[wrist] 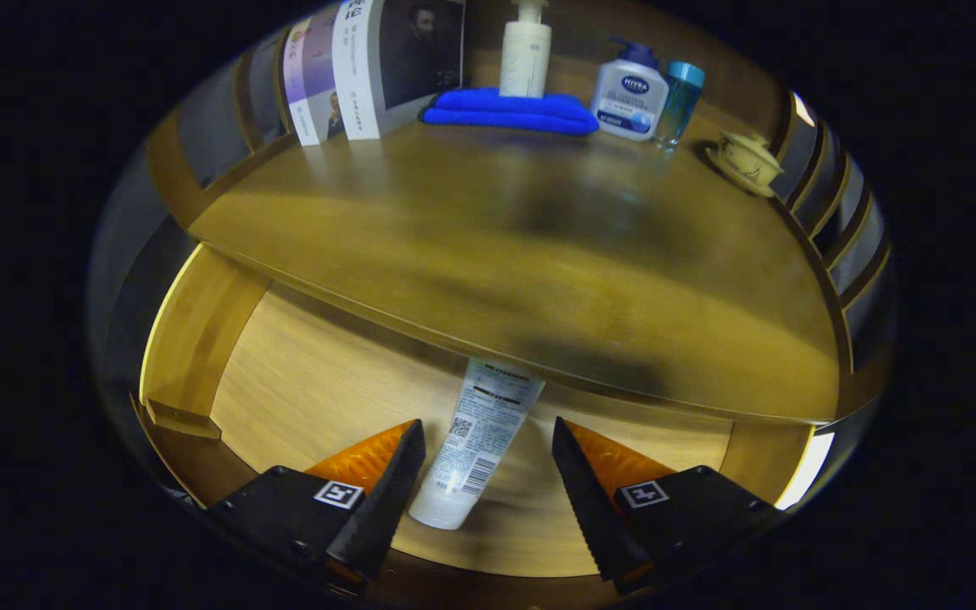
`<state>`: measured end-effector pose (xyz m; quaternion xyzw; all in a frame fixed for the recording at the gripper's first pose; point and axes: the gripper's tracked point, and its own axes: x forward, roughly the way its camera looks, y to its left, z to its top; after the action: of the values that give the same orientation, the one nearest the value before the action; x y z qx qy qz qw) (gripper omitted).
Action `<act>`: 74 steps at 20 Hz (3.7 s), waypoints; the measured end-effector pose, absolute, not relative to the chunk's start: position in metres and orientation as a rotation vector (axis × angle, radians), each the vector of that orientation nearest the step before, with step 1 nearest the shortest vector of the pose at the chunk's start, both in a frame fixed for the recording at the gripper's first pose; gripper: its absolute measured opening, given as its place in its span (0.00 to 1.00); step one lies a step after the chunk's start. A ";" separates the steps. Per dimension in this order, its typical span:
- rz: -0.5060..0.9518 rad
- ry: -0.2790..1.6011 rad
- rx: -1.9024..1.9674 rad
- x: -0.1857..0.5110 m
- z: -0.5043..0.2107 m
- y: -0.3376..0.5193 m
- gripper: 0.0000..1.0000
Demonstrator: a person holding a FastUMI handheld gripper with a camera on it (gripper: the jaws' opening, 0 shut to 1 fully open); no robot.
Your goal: Pull open the drawer, take out the items inside it, and place them on the countertop above the cabinet.
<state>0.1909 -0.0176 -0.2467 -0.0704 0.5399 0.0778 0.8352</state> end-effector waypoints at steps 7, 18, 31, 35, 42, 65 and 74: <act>0.196 1.211 -0.155 0.188 -0.261 -0.010 0.51; 0.313 1.066 -0.028 0.188 -0.203 0.018 0.03; 0.291 1.223 -0.232 0.169 -0.254 0.012 0.46; 0.272 1.281 -0.192 0.171 -0.261 0.012 0.51; 0.309 1.368 -0.238 0.166 -0.278 0.017 0.48; 0.499 0.961 -0.135 0.203 -0.169 0.011 0.25; 0.139 0.864 0.215 0.332 -0.157 -0.036 0.25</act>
<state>0.3322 -0.0356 -0.1574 0.1039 0.4176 0.0674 0.9002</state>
